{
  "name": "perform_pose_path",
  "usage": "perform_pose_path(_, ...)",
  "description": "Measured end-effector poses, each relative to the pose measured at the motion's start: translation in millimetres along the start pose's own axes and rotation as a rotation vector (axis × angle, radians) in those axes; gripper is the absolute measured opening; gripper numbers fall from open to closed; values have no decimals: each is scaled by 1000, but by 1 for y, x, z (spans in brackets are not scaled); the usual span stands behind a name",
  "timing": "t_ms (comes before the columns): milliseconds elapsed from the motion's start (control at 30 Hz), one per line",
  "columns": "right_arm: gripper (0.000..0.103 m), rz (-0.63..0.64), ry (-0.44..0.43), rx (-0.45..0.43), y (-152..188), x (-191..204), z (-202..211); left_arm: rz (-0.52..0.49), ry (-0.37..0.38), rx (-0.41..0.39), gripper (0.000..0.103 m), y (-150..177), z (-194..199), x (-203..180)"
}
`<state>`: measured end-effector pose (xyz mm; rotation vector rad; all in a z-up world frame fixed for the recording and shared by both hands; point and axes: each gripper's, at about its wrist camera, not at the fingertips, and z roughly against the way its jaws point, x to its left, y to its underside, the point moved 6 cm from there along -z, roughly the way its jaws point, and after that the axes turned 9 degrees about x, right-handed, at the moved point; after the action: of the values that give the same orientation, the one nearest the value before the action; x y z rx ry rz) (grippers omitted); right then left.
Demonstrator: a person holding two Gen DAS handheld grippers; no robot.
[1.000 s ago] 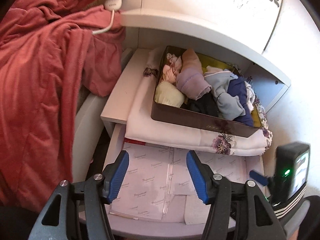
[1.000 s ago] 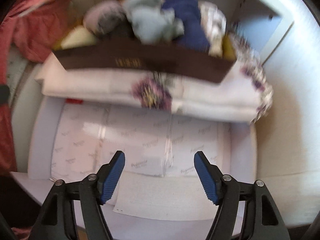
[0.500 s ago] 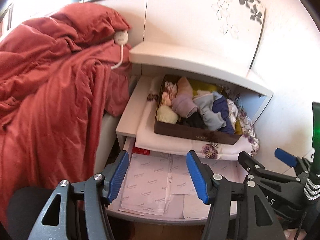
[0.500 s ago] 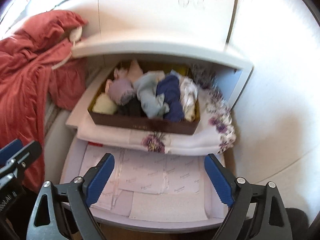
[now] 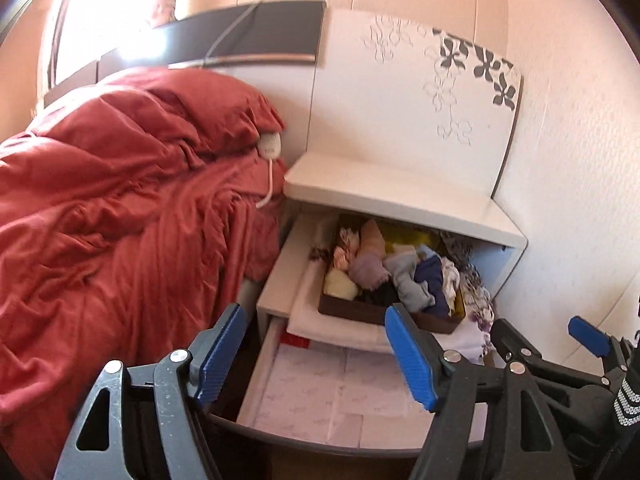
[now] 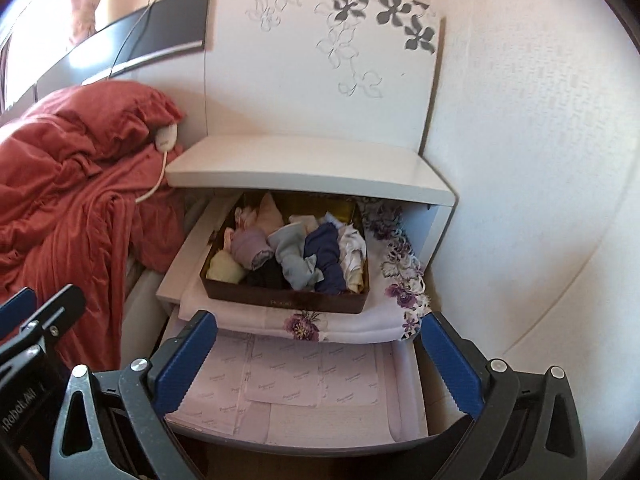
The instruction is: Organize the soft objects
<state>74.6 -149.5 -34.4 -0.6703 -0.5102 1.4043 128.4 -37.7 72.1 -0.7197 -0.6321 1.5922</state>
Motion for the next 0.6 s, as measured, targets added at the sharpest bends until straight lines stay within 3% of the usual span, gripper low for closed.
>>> perform_pose_path(600, 103, -18, 8, -48, 5, -11, 2, -58, -52, -19, 74, 5, 7, -9)
